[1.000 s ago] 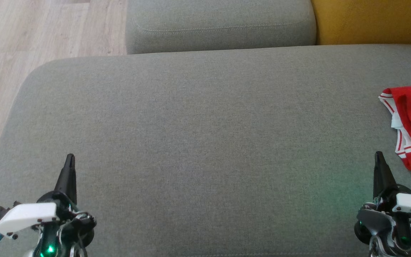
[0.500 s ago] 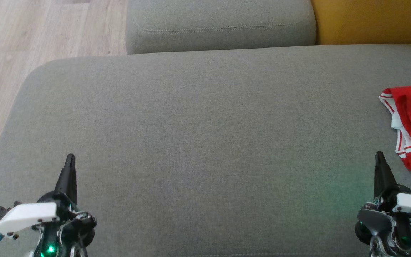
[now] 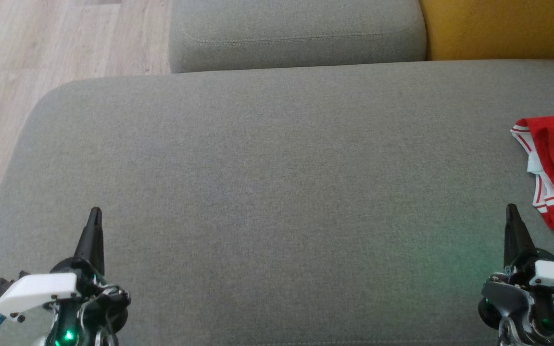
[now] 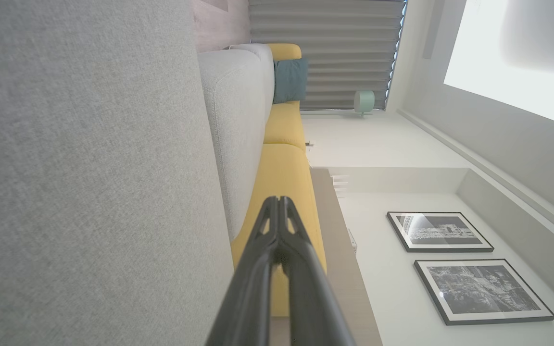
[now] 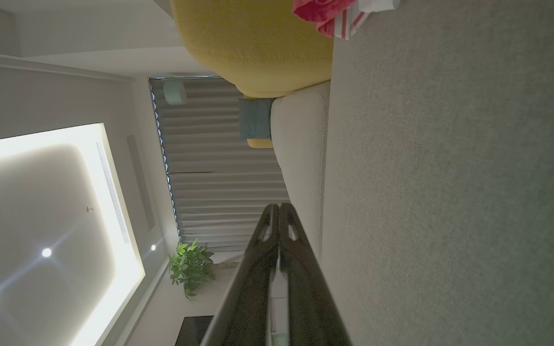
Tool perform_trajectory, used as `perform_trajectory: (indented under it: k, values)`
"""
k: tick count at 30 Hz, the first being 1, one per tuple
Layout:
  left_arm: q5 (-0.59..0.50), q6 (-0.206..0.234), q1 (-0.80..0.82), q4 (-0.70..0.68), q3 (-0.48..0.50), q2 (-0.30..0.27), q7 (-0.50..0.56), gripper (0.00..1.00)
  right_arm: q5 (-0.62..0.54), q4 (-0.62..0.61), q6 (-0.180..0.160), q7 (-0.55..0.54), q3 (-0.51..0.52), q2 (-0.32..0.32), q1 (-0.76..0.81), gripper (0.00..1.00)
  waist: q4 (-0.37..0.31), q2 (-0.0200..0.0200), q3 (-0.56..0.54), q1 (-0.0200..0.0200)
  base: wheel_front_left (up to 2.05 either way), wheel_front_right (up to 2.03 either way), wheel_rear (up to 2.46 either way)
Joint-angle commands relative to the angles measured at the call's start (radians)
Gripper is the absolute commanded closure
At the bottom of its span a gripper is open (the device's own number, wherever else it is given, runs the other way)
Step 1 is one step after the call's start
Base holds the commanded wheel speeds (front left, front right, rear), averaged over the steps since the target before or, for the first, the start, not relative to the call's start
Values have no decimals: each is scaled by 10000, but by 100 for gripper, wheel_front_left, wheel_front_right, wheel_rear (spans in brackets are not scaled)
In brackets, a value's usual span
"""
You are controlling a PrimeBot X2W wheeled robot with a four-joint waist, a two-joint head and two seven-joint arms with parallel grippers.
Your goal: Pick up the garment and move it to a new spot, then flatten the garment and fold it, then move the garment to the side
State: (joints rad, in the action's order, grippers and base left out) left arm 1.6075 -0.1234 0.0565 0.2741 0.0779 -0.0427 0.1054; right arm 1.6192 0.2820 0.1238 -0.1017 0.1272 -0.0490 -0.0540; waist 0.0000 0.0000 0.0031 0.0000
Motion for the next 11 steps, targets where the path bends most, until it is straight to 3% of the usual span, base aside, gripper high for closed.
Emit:
perform_trajectory:
  k: [1,11]
  values:
    - [14,-73,515,-290,354,-87,75,100,-53,-375,69,-62,-200,-65,-533,100,0,0,0,0,0,0,0]
    - [12,-73,515,-290,356,-85,77,100,-61,-375,69,-70,-190,-58,-534,100,0,0,0,0,0,0,0]
